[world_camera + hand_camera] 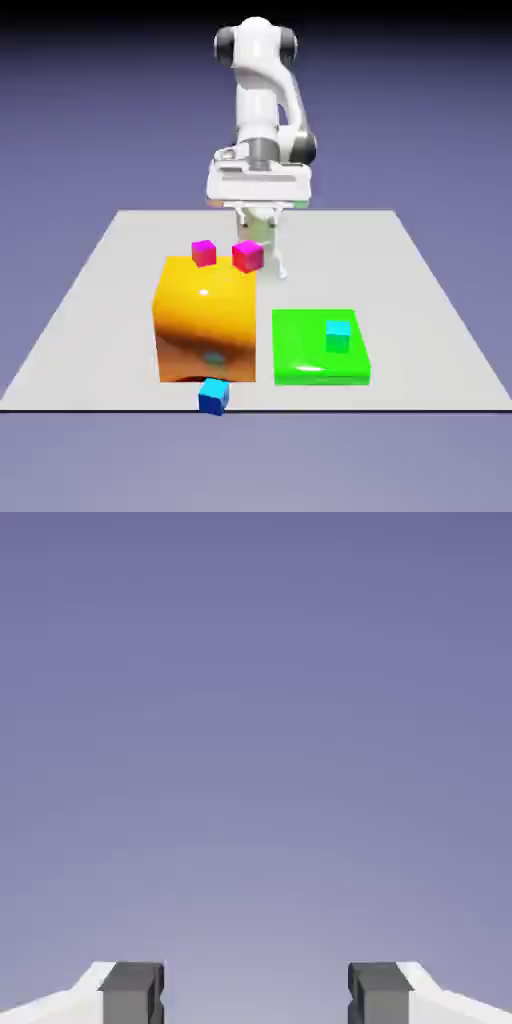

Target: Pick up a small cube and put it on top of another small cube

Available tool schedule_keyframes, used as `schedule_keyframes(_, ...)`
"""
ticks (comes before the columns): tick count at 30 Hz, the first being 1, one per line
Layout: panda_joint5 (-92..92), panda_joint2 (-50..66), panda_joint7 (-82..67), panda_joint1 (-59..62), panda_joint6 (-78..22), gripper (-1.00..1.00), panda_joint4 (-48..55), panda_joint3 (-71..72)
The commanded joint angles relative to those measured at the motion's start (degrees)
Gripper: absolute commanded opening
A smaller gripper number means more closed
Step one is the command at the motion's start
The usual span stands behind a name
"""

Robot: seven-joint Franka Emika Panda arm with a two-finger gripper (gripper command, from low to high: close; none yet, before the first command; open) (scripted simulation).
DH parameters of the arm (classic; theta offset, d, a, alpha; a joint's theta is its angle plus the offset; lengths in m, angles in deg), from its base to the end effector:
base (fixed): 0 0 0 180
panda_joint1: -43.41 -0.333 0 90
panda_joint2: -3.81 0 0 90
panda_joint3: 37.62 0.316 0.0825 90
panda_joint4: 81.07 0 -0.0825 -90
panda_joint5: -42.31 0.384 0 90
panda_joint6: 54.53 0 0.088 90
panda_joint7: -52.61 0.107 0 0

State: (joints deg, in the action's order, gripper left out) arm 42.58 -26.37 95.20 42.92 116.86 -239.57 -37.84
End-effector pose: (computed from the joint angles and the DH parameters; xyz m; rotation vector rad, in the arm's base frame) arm 0.4022 0.0015 0.4562 -2.5095 0.9780 -0.9870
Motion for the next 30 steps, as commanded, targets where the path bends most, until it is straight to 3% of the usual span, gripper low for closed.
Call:
schedule_keyframes(1,0.22,2.06,0.11,0.16,-2.17,0.00,2.08,-0.18)
schedule_keyframes(30,6.71,61.74,3.24,4.77,-65.02,0.00,62.30,-5.52)
